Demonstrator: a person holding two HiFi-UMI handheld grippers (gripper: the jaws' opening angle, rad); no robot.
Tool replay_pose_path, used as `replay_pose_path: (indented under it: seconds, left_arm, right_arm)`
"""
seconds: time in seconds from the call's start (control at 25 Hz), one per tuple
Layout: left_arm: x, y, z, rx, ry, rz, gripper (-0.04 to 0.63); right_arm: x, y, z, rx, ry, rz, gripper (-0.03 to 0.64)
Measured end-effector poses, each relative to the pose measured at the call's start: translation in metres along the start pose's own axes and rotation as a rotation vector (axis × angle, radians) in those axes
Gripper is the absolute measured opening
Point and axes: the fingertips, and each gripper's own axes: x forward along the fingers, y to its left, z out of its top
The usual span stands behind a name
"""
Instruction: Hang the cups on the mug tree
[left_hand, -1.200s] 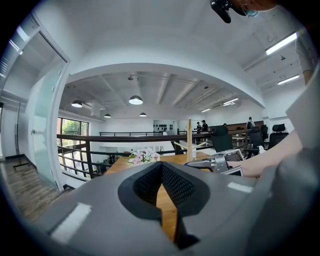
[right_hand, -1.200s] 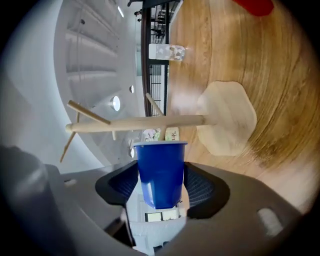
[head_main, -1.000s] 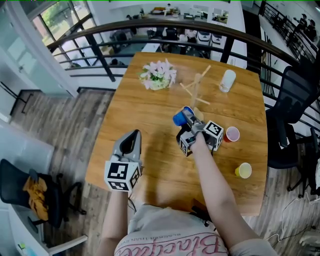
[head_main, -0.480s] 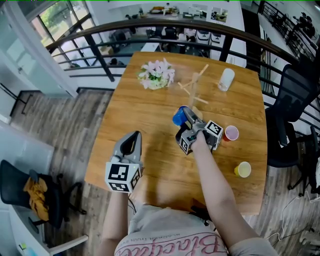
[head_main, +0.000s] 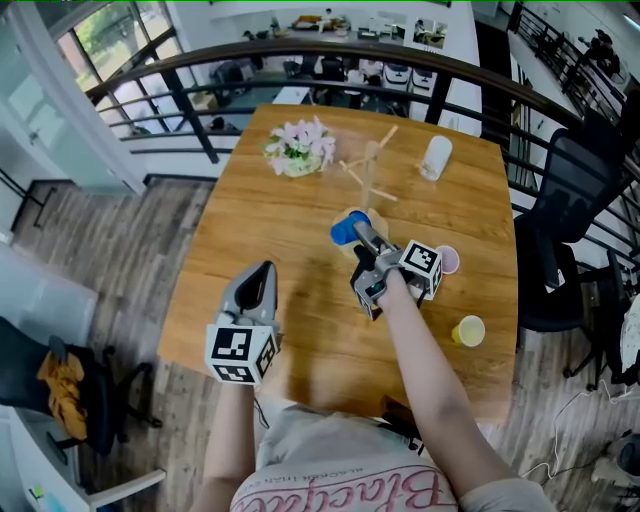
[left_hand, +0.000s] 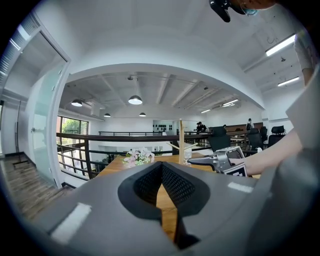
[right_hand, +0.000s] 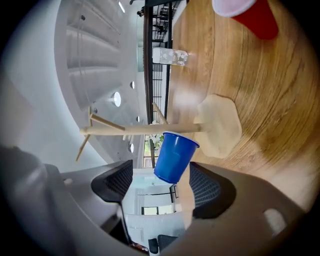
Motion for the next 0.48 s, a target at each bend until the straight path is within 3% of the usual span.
replay_pose_path:
  seconds: [0.2,0.36,0.48]
  left_arm:
    - [-0.003,-0.013,0.002,-0.016,-0.016,0.001,0.012]
    - [-0.007,-0.020,0.006,-0.023,-0.037,0.005,0.011]
    - [-0.007,-0.025,0.010,-0.031,-0.053,0.006,0.011]
  right_arm:
    - [-0.019,0.014,-0.010,-0.117,0.033,-0.027,0.351]
    - [-0.034,0.025,-0.014,-0.158,0.032,-0.009,0.328]
    - [-0.046,0.042,-0.017,-0.252,0.031,0.005,0.306]
